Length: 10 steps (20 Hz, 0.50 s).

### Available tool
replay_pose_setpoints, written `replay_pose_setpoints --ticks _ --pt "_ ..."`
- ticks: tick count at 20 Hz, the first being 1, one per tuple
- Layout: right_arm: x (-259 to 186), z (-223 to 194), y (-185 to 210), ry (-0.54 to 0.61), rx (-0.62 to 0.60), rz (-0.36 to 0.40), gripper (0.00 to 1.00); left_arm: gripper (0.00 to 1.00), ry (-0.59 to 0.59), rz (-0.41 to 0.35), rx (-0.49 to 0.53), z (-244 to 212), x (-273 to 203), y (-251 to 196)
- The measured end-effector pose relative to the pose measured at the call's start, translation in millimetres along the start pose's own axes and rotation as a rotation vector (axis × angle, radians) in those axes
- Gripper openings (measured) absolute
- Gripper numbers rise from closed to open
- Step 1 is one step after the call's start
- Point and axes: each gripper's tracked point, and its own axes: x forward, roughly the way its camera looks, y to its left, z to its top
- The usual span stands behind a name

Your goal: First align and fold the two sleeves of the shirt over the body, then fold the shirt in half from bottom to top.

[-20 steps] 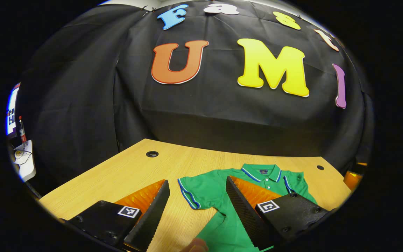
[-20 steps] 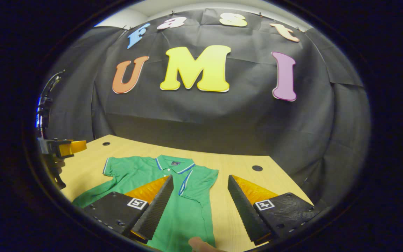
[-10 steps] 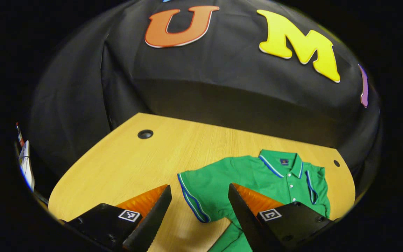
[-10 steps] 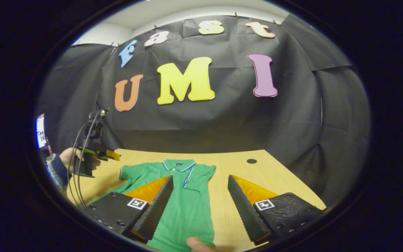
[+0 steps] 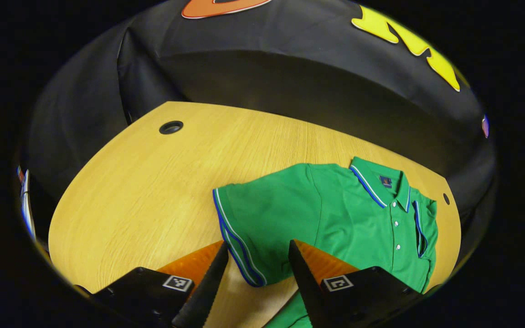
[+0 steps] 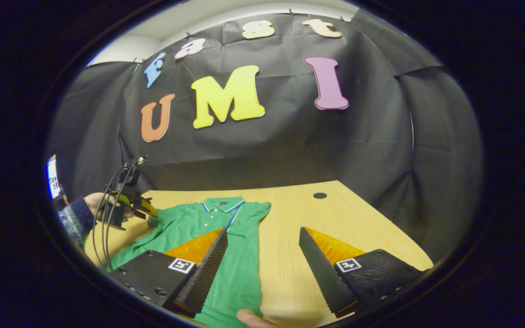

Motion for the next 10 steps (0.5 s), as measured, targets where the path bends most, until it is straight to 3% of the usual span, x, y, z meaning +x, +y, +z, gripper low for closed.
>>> replay_pose_setpoints --ticks 2,3,6,8,10 --pt "0 -4 -2 0.009 0.001 -0.003 0.96 0.8 0.0 0.037 0.048 5 11 8" --pt "-1 -5 -3 0.015 0.006 -0.004 0.96 0.66 0.008 0.037 0.052 6 15 8" --pt "-4 1 -4 0.001 0.025 0.008 0.96 0.48 -0.003 0.021 0.022 7 17 0" --pt "-2 -1 -6 0.004 0.027 0.006 0.96 0.24 -0.015 0.023 0.014 10 14 1" --pt "-1 -3 -7 0.012 0.033 0.006 0.96 0.11 -0.016 0.021 0.016 10 8 -2"
